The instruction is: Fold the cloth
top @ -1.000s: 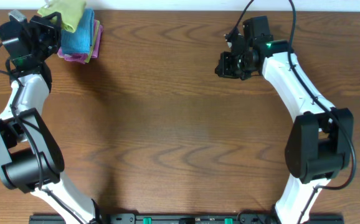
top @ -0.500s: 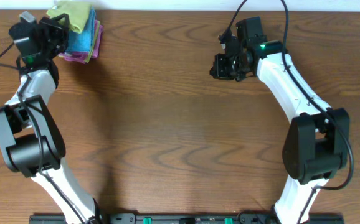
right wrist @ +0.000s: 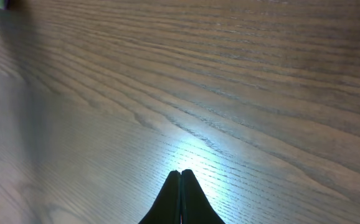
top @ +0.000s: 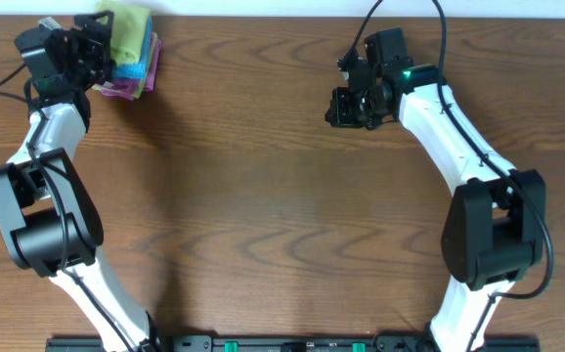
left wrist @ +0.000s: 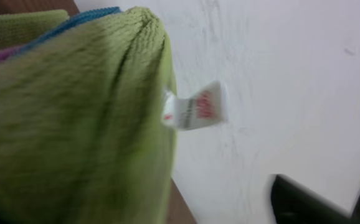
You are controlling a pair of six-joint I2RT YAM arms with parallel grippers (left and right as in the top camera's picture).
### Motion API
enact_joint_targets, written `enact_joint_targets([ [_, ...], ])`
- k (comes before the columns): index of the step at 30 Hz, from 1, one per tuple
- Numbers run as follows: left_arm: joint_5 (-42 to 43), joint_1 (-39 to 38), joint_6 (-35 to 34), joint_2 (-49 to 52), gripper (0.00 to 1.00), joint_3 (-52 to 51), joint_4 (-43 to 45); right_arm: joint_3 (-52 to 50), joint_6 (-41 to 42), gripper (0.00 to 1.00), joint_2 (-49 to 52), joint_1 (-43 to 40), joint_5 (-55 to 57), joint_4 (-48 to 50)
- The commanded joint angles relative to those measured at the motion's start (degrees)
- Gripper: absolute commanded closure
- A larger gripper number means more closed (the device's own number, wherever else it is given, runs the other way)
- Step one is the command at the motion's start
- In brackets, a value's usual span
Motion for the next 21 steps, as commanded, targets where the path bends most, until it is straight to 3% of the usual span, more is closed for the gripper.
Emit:
enact_joint_targets([
  [1,0.6,1.1,-2.1,0.5,0.05,1.2,0.1,0.5,-0.8,0.99,-0.5,0.4,-0.6,-0.2],
  [14,12.1,9.0,-8.1,0.4,0.04,1.2,-0.5,0.5,-0.8,0.99,-0.5,0.4,-0.7,0.4],
  [21,19.1,14.0,-7.0,-0.8,0.04,1.2,-7.0,0.5,-0.8,0.98,-0.5,0.4,-0.7,0.9],
])
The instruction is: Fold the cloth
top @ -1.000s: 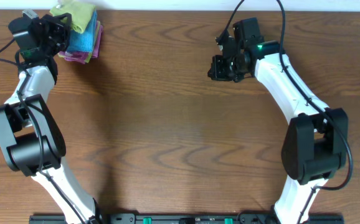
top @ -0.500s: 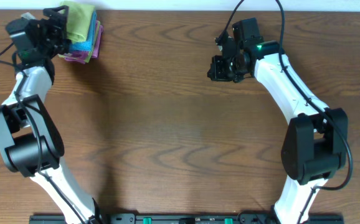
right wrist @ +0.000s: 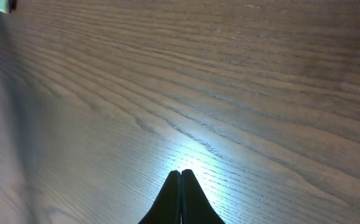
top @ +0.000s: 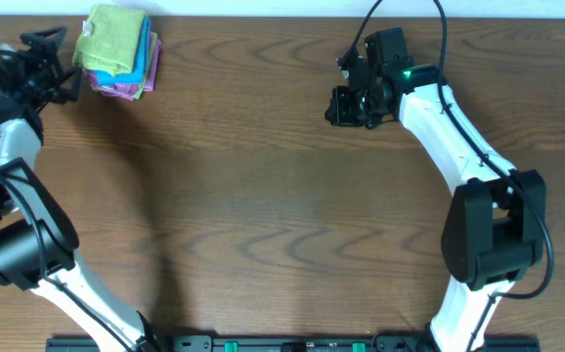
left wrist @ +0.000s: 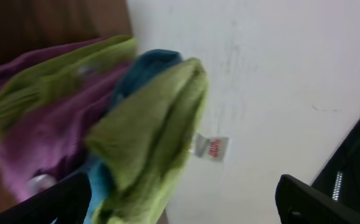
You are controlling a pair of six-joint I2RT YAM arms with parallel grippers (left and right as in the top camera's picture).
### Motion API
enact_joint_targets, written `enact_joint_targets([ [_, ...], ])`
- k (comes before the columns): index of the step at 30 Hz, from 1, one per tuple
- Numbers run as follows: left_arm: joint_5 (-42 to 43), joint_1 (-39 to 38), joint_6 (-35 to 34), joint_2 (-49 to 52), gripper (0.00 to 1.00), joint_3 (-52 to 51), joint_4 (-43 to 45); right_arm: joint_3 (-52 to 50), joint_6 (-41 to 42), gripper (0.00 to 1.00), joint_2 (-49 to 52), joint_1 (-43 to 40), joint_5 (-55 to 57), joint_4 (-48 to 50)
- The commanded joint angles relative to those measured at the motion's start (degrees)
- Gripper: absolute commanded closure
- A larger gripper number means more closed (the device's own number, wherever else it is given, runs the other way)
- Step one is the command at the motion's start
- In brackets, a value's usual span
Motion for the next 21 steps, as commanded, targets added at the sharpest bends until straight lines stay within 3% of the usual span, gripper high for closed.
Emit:
enact_joint_targets([
  [1,4.4,2.4,2.0,-1.2,0.05,1.1,-2.3,0.5,-0.8,0.99,-0.5,0.4,-0.6,0.0],
  [6,8.6,5.3,11.7,-5.7,0.04,1.1,-10.0,0.5,-1.9,0.99,-0.7,0.4,-0.9,-0.1],
  [11,8.3,5.3,30.3,-14.2,0.04,1.1,-25.8,0.5,-2.7,0.99,-3.2,0.0,-0.6,-1.0],
  [16,-3.7,2.4,53.9,-24.5,0.05,1.1,-51.1,0.5,-4.1,0.99,-10.6,-0.8,3.5,-3.5],
  [18,-10.0,0.1,60.3,-28.4,0.05,1.1,-58.6,0.5,-5.8,0.98,-14.4,-0.8,7.0,-6.3],
  [21,-13.0,-3.1,65.8,-32.7,0.05,1.1,-64.3,0.5,-6.8,0.96,-19.6,-0.7,10.2,-10.6],
])
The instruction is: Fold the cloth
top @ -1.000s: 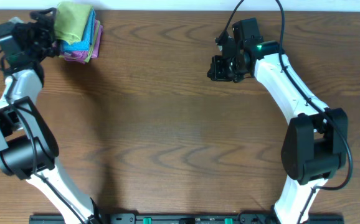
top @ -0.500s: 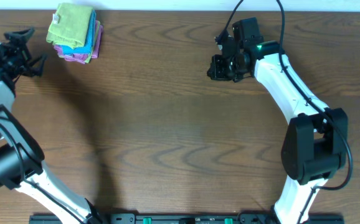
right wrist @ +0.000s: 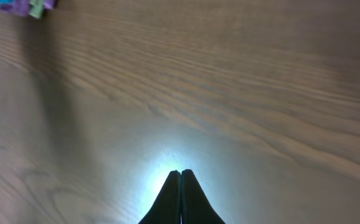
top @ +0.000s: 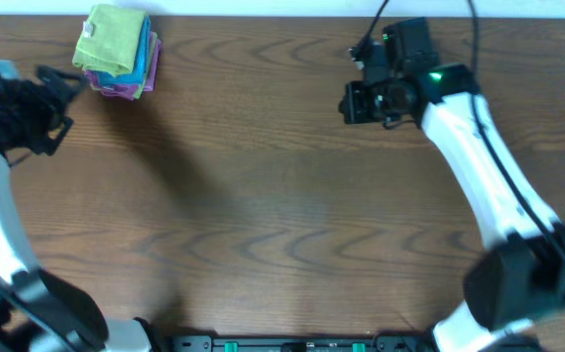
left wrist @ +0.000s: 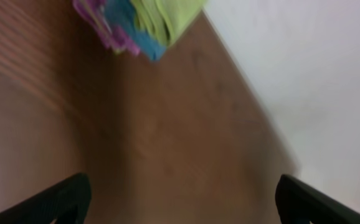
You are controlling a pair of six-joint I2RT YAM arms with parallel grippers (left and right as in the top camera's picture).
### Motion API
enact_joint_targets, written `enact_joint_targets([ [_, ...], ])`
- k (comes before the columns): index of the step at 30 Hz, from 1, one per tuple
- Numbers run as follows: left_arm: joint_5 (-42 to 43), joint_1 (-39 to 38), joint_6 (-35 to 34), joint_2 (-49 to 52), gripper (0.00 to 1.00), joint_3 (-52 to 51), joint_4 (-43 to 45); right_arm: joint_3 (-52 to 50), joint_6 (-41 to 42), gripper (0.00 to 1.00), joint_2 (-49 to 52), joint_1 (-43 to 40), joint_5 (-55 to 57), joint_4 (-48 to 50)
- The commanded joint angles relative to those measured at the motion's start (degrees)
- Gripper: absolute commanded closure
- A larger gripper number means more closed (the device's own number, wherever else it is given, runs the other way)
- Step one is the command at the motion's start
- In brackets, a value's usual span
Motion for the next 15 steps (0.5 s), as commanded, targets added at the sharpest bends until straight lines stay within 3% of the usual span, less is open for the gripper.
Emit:
enact_joint_targets([
  [1,-6.8,-3.4,13.8,-4.2,0.04,0.3,-3.4,0.5,-2.8,0.94,-6.3,-0.7,4.7,-3.4],
  [2,-6.8,-4.9,14.4,-5.8,0.05,0.3,-4.4,0.5,-3.0,0.93,-8.0,-0.8,4.7,-5.0],
  [5,-9.9,-9.8,15.1,-10.5,0.05,0.3,-6.1,0.5,-3.2,0.70,-13.3,-0.8,4.9,-10.2],
  [8,-14.4,-15.8,16.0,-15.0,0.05,0.3,-8.2,0.5,-3.1,0.36,-18.4,-0.8,5.8,-15.5],
  [10,-17.1,-19.4,16.5,-17.8,0.05,0.3,-9.4,0.5,-3.1,0.22,-21.7,-0.7,6.0,-18.2],
  [13,-21.0,-25.1,16.5,-22.3,0.05,0.3,-10.4,0.5,-3.1,0.13,-27.5,-0.7,6.8,-21.8],
  [15,-24.2,-30.1,16.5,-26.2,0.05,0.3,-11.1,0.5,-3.1,0.12,-32.5,-0.7,9.8,-24.5],
])
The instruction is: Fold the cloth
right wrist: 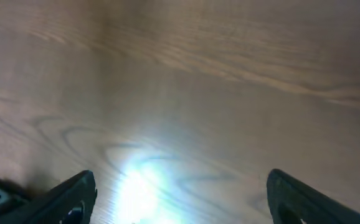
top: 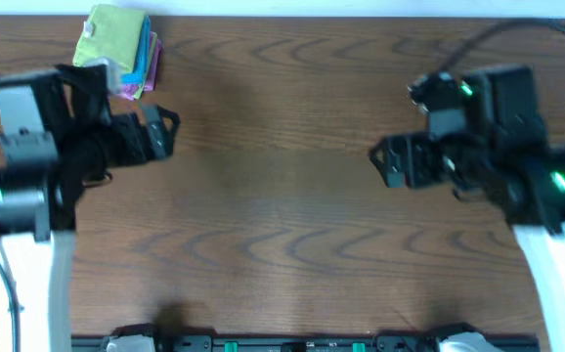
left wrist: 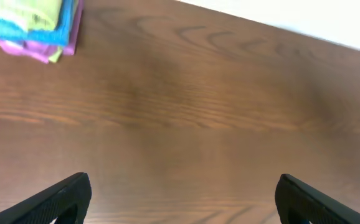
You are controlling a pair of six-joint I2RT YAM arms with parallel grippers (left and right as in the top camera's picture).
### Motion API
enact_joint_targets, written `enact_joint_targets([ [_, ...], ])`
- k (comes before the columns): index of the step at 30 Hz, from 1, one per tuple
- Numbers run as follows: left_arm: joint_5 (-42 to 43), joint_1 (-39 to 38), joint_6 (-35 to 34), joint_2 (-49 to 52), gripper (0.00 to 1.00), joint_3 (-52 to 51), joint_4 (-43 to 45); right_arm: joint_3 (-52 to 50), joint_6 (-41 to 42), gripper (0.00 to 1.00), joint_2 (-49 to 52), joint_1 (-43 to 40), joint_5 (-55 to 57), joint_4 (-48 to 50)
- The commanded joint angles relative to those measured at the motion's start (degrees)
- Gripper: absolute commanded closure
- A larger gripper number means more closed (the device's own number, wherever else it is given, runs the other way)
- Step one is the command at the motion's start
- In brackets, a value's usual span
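Note:
A stack of folded cloths (top: pixel 116 54), green on top over blue and purple, sits at the table's back left corner; in the left wrist view the stack (left wrist: pixel 30 25) shows at the upper left. My left gripper (top: pixel 163 134) hangs open in front and to the right of the stack, apart from it, and its fingers (left wrist: pixel 65 198) stand wide with nothing between them. My right gripper (top: pixel 382 164) is open over bare wood at the right middle, its fingers (right wrist: pixel 68 200) also wide apart and empty.
The brown wooden table (top: pixel 282 225) spreads between the two arms, with a bright glare patch (right wrist: pixel 146 180) under the right wrist. A white wall strip (left wrist: pixel 329 25) runs behind the table's back edge.
My right gripper, shut at the back right, now stands open and nearer the table's middle. My left gripper has moved from the far left edge to the right, away from the stack.
My left gripper was close against the green top cloth on the stack while the right one stayed shut over bare wood. Then the left gripper stood open to the left of the stack, then further off. Now both grippers are open and empty.

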Motion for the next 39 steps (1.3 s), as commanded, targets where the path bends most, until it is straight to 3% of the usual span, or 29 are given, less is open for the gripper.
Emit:
enact_joint_targets([
  [1,-7.9,-6.4,1.3,-5.5,0.05,0.3,-1.3,0.5,-0.2,0.13,-6.8,-0.7,4.2,-2.6],
  [7,-22.9,-21.3,-1.6,-16.4,0.05,-3.1,-5.5,-6.8,-0.3,0.14,-24.3,-0.7,6.9,-3.6],
  [16,-24.3,-30.8,-13.7,-31.5,0.04,-25.6,-3.6,-29.8,-3.7,0.09,-44.2,-0.7,2.2,-0.4],
  [20,-24.0,-31.0,-16.9,-34.5,0.04,-30.5,-2.1,-33.4,-3.6,0.01,-45.6,-0.7,2.1,-0.2],
  [39,-23.7,-30.9,-18.4,-34.4,0.05,-30.6,-2.3,-33.9,-2.7,0.01,-45.5,-0.7,2.0,-1.4],
])
